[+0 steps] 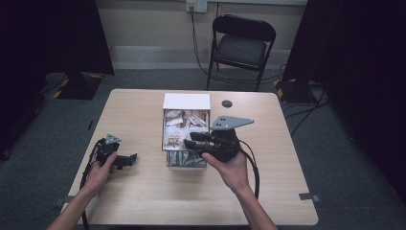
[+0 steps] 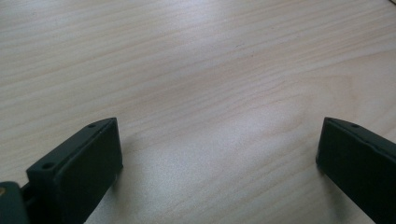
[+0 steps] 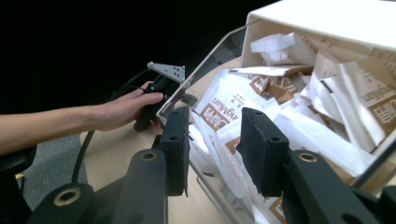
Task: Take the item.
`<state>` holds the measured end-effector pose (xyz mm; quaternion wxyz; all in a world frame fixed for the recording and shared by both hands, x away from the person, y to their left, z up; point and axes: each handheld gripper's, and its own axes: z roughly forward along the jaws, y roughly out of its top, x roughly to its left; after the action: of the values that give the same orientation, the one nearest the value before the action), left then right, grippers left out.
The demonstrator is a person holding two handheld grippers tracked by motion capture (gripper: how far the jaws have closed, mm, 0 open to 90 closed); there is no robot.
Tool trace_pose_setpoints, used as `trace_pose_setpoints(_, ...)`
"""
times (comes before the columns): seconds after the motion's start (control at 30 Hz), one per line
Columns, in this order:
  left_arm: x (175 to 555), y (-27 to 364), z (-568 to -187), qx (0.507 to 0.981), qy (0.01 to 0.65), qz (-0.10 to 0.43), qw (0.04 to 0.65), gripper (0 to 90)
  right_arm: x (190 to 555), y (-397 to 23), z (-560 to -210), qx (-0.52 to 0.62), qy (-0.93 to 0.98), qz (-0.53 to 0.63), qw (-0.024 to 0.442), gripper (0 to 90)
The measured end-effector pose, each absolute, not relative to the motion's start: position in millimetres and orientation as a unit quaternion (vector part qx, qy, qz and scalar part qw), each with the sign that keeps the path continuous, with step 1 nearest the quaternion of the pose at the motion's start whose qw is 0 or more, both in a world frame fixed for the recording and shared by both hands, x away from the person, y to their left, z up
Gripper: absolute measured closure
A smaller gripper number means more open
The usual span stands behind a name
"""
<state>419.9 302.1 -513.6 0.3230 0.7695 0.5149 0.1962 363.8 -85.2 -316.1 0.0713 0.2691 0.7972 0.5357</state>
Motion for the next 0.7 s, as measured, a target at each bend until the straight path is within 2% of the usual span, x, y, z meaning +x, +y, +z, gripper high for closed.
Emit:
trace_pose_setpoints(0.43, 420, 302, -514, 0.769, 0.515, 0.196, 0.323, 0.0, 371, -82, -327, 0.276, 0.810, 0.513, 0.069, 70.1)
trace_pose_setpoints(0.7, 420, 302, -514, 0.770, 0.515, 0.196, 0.323, 0.0, 375, -82, -332, 0.279, 0.817, 0.501, 0.061, 77.3)
